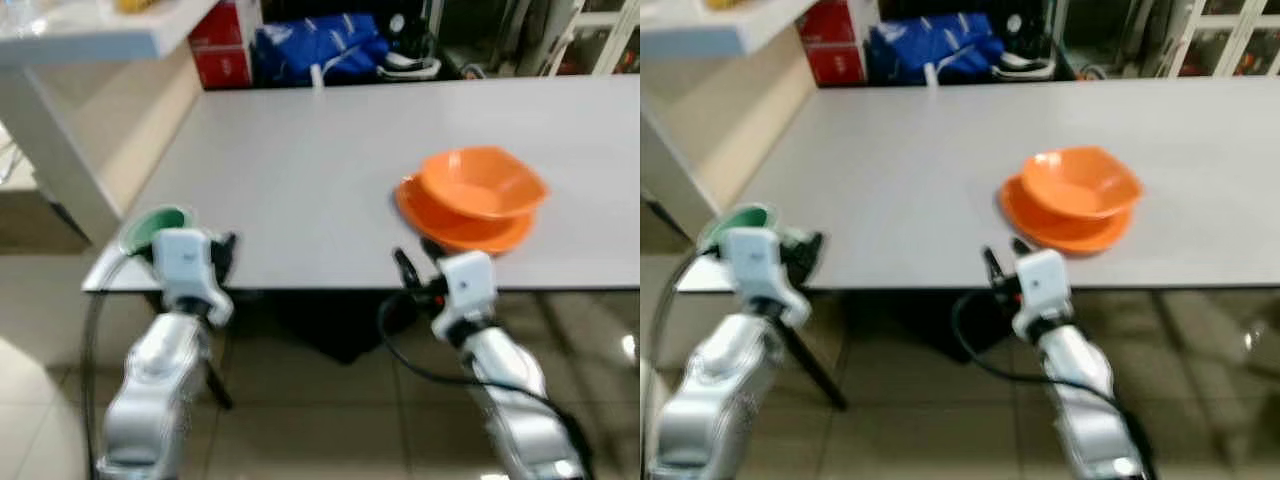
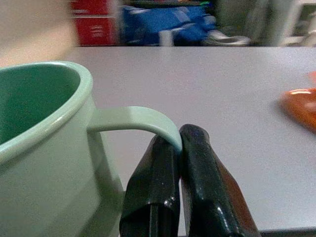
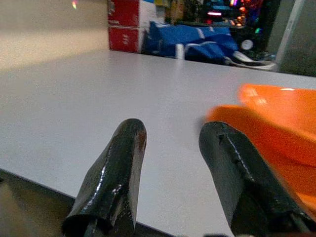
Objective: Setting the table
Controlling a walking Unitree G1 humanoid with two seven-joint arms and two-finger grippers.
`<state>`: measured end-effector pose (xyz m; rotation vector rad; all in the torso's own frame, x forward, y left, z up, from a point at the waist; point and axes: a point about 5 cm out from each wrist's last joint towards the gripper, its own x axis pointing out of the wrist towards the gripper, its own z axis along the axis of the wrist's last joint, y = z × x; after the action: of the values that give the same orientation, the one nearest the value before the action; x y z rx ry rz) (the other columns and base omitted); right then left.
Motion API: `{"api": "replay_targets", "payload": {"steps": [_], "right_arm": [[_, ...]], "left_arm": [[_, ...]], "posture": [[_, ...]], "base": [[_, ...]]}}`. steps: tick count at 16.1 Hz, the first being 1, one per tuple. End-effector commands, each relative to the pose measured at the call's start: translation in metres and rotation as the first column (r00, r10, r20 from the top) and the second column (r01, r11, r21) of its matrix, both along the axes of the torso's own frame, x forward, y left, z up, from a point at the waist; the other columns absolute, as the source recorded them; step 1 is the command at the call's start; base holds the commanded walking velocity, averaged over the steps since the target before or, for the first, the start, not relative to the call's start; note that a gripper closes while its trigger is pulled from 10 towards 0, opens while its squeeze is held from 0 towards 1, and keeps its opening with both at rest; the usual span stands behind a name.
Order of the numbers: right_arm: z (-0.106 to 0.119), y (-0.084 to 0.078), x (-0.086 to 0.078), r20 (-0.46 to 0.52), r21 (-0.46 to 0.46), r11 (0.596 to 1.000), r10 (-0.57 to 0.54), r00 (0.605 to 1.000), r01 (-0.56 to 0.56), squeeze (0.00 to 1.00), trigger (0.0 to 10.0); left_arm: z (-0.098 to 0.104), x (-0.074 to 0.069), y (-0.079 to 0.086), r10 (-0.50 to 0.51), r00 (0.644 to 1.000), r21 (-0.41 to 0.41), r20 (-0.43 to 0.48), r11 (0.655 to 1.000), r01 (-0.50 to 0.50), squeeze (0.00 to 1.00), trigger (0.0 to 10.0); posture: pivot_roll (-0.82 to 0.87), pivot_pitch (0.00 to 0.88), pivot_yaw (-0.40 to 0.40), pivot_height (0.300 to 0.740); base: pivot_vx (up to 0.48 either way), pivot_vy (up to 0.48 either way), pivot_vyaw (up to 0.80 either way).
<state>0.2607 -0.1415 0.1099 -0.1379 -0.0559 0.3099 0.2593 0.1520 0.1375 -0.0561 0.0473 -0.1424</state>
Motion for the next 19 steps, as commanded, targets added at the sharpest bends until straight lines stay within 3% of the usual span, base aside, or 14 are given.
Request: {"api": "replay_targets", "payload": {"steps": [1,12,19], "right_arm": [[0.006,0.004,0.002,0.027,0.006,1.0,0.014,1.0,-0.014,0.0,10.0],[0.004,0.005,0.001,0.027,0.011,1.0,0.014,1.0,-0.014,0.0,10.0],[0.004,0.006,0.002,0.034,0.012,1.0,0.011,0.999,-0.011,0.0,10.0]], "left_arm": [[0.009,0.002,0.006,0.004,0.999,0.025,0.047,1.0,-0.005,0.0,0.0],[0.014,0.001,-0.001,-0.03,0.996,0.052,0.079,0.998,0.026,0.0,0.0],[0.028,0.0,-0.011,-0.069,0.988,0.086,0.141,0.995,0.057,0.0,0.0]], "posture": [[-0.18,0.0,0.101,0.74],[-0.17,0.0,0.106,0.74],[-0.17,0.0,0.109,0.74]], "base": [[0.266,-0.398,0.0],[0.27,-0.393,0.0],[0.0,-0.439,0.0]]}}
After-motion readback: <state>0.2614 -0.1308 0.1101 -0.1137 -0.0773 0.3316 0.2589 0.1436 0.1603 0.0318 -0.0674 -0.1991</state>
